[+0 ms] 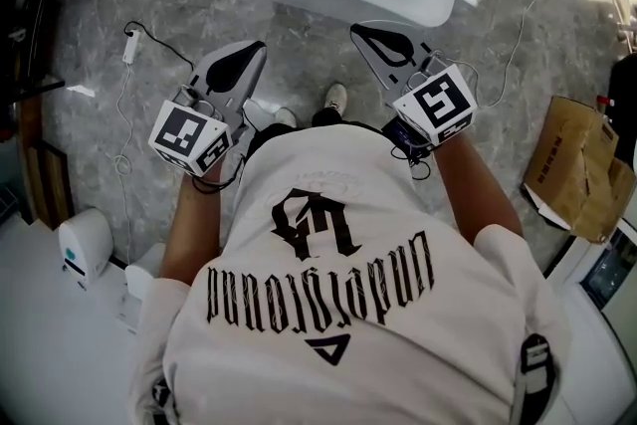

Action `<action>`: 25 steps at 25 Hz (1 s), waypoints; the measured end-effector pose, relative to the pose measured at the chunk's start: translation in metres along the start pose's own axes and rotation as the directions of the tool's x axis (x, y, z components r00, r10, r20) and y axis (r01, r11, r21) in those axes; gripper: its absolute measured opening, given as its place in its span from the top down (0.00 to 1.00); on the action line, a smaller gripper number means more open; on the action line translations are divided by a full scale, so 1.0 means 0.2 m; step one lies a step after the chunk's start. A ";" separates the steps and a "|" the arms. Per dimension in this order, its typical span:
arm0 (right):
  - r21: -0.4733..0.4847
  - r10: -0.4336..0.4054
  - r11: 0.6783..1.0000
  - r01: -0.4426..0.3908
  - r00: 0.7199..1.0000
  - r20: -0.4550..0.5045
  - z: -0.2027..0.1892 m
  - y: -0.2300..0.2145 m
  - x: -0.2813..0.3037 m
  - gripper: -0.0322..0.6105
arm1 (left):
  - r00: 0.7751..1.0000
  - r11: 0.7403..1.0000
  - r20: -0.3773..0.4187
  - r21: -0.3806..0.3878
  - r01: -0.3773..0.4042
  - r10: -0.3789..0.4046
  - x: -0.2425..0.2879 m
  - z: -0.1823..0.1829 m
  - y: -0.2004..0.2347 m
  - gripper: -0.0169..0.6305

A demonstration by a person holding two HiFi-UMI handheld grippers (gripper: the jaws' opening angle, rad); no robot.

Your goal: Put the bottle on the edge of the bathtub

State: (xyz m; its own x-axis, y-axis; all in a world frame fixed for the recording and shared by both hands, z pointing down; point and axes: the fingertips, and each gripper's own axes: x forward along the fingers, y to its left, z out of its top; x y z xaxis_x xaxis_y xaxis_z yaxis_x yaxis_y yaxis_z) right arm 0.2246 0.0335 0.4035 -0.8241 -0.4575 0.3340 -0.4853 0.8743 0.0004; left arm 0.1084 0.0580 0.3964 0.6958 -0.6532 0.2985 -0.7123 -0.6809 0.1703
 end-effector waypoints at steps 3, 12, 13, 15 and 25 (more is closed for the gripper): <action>0.003 -0.014 1.000 0.014 1.000 0.007 0.00 0.07 -0.03 0.93 | 1.000 1.000 -0.002 0.006 0.012 -0.012 -0.05 -0.03 -0.04 0.95; -0.027 -0.045 0.999 0.045 0.999 0.018 0.07 0.40 -0.04 0.93 | 0.999 0.999 0.017 0.025 0.029 -0.029 -0.38 -0.11 -0.14 0.95; -0.037 -0.046 0.998 0.047 0.999 0.023 0.09 0.45 -0.04 0.93 | 0.999 0.999 0.021 0.027 0.027 -0.028 -0.43 -0.12 -0.15 0.95; -0.050 -0.047 0.998 0.048 0.998 0.033 0.11 0.55 -0.03 0.93 | 0.999 0.999 0.032 0.031 0.023 -0.024 -0.54 -0.14 -0.16 0.95; -0.067 -0.056 0.996 0.059 0.998 0.037 0.19 1.03 0.05 0.93 | 0.996 0.999 0.088 0.031 0.016 -0.018 -1.04 -0.23 -0.17 0.95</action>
State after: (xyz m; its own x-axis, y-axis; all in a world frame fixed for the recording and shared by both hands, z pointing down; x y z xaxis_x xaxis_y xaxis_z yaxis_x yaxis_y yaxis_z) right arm 0.1063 0.2024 0.3718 -0.8057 -0.5118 0.2982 -0.5123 0.8548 0.0829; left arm -0.0171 0.2321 0.3719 0.7142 -0.6672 0.2117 -0.6981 -0.7010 0.1459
